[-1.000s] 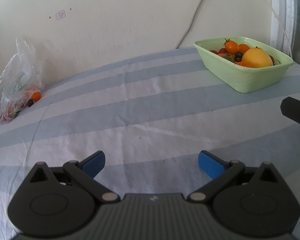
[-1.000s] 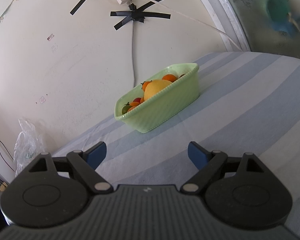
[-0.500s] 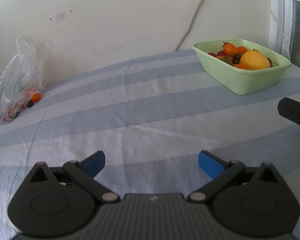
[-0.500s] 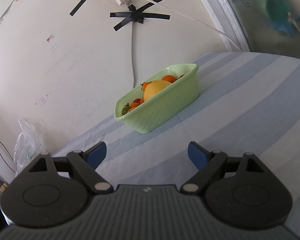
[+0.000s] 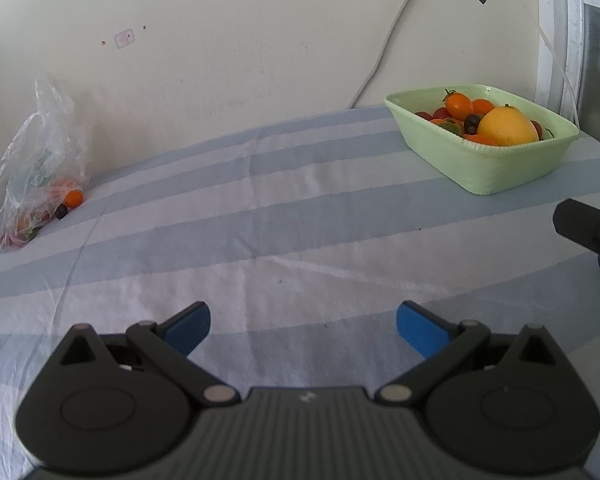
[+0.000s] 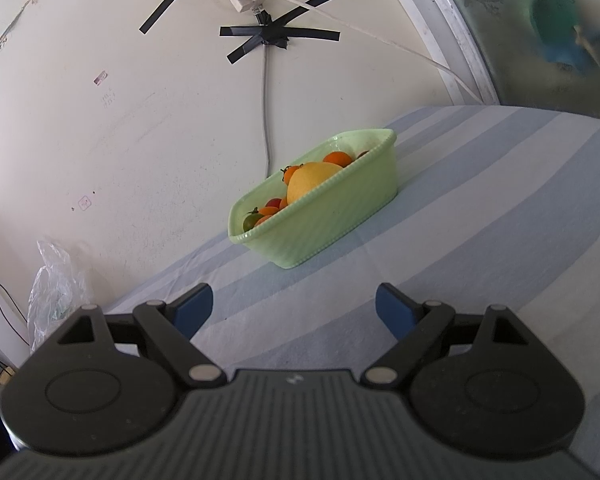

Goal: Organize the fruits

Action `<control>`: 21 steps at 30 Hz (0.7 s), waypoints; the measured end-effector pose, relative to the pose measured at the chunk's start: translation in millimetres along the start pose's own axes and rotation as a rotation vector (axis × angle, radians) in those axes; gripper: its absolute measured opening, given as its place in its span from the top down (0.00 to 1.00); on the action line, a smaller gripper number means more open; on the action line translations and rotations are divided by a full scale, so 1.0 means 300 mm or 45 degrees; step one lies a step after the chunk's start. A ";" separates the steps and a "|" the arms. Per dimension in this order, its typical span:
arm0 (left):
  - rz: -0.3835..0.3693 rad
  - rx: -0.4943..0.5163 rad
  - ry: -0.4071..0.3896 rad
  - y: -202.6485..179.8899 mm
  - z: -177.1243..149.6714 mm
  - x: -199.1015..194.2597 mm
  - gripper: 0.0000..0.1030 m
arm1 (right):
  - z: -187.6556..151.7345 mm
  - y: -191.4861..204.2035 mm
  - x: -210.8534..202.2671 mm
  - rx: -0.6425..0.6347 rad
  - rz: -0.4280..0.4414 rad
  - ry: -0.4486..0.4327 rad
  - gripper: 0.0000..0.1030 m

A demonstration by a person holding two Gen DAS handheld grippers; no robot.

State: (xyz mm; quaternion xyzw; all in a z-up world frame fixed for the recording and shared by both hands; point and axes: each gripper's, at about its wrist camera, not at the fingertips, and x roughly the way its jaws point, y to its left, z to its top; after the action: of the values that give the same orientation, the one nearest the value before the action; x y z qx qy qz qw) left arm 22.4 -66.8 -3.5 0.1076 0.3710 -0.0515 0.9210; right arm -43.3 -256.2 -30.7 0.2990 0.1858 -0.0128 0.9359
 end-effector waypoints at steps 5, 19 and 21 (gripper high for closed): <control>0.004 0.003 0.009 0.000 0.000 0.005 0.00 | -0.001 0.000 -0.001 0.001 0.000 0.000 0.12; 0.003 0.000 0.017 0.001 -0.001 0.007 0.00 | 0.000 -0.001 0.001 0.001 0.000 0.000 0.12; 0.003 -0.001 0.016 0.001 -0.001 0.007 0.00 | -0.001 -0.001 0.001 0.000 0.000 0.000 0.12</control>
State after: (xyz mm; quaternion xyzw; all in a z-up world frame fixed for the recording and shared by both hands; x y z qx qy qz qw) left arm 23.7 -66.4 -5.0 0.1079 0.3767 -0.0497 0.9187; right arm -43.2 -256.3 -31.1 0.2991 0.1858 -0.0128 0.9359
